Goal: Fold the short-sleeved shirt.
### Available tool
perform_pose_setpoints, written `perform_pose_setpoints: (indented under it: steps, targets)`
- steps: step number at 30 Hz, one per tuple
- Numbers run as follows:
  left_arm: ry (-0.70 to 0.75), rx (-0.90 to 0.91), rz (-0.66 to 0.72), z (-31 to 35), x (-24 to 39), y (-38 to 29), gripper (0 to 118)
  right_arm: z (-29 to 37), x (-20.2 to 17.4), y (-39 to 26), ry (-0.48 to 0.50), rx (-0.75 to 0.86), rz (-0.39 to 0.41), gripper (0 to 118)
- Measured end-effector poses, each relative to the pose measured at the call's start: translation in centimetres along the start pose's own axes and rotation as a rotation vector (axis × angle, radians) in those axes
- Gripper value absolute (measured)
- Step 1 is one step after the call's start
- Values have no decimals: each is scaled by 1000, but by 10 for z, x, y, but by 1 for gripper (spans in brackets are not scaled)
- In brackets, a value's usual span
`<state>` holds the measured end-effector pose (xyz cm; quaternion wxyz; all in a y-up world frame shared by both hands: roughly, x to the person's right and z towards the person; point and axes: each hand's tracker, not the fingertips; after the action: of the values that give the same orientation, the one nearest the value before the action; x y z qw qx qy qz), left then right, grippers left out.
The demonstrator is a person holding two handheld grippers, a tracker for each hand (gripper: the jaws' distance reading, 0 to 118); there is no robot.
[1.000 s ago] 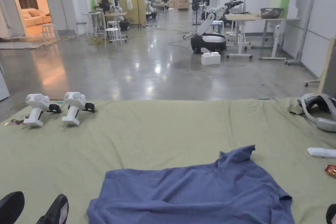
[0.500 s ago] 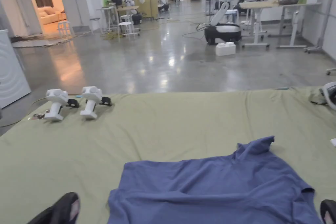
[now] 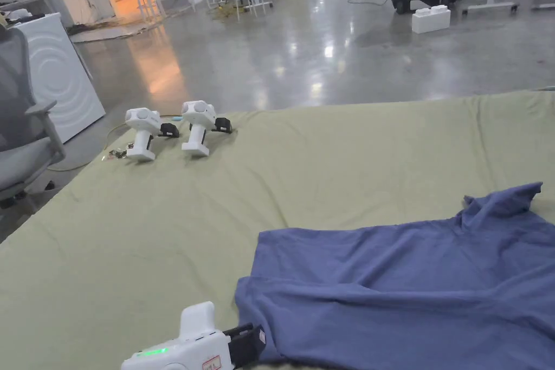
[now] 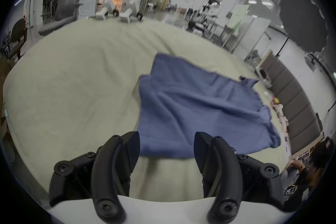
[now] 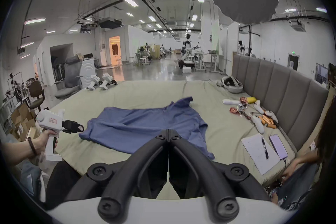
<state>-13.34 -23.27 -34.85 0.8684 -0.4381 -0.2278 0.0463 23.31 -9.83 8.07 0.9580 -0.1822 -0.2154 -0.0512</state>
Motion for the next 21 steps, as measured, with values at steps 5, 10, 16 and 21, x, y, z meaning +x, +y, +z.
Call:
perform_pose_setpoints:
  steps: [5,10,16,21]
  targets:
    - [109,-37,-6,-43,-2,-4,24,-12,17,-11,-76,-81,-31,3]
    - [115,-27,-96,-39,15,-9,12,-30,35,-26,-70,-162,-88,3]
    - [136,-106,-163,-52,21,-1,11,-121,84,-42,-26,-275,-303,72]
    - [165,-117,-232,-54,34,2,11,-223,132,-75,-156,-419,-406,75]
